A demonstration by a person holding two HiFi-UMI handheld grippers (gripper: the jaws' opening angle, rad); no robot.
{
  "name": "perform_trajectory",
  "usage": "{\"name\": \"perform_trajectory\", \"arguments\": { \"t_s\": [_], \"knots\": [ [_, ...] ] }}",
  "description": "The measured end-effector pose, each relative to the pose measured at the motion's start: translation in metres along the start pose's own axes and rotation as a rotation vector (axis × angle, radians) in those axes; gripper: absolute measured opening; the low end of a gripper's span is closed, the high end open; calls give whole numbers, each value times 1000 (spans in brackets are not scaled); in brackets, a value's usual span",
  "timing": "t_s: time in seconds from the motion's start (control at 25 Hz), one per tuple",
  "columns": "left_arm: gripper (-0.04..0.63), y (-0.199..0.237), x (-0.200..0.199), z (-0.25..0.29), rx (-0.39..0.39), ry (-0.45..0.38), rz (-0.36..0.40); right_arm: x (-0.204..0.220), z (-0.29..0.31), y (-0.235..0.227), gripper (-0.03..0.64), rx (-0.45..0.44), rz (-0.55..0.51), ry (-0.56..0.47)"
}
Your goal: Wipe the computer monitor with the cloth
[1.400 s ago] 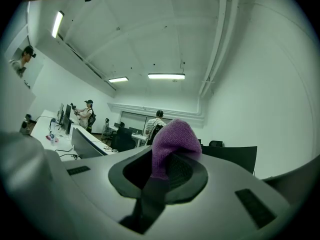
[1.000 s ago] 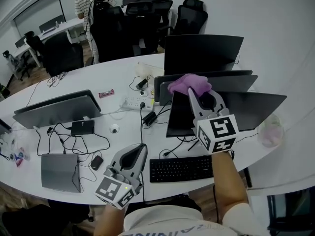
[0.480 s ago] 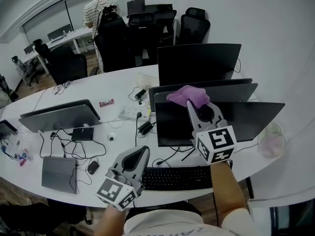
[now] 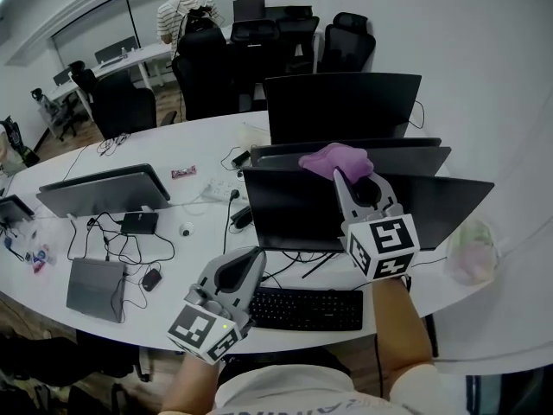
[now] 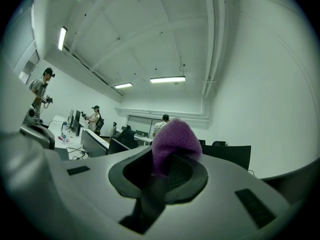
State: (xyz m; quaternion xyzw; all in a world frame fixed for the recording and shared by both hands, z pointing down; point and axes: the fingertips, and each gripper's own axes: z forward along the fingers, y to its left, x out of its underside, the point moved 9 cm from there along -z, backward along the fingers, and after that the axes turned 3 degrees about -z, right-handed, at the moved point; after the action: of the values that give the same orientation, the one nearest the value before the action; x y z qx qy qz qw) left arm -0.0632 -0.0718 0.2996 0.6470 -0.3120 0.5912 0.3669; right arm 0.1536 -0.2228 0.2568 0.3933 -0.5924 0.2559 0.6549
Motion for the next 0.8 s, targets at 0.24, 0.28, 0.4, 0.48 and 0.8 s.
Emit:
{"name": "perform_trajectory", "arguments": {
  "t_s": [0.24, 0.28, 0.4, 0.48, 0.8],
  "knots": [
    [5, -32, 6, 20, 6, -8, 17, 8, -17, -32, 63, -1, -20, 3],
    [5, -36, 7, 24, 7, -7, 21, 9, -21, -36, 63, -1, -20, 1],
    [5, -49, 5, 34, 15, -2, 30, 11, -29, -47, 63, -1, -39, 2],
    [5, -55, 4, 42, 25, 2, 33, 12, -33, -52, 63, 0, -58, 7],
    [5, -66, -3, 71, 92, -5, 25, 15, -46, -77, 63, 45, -75, 36]
  ]
}}
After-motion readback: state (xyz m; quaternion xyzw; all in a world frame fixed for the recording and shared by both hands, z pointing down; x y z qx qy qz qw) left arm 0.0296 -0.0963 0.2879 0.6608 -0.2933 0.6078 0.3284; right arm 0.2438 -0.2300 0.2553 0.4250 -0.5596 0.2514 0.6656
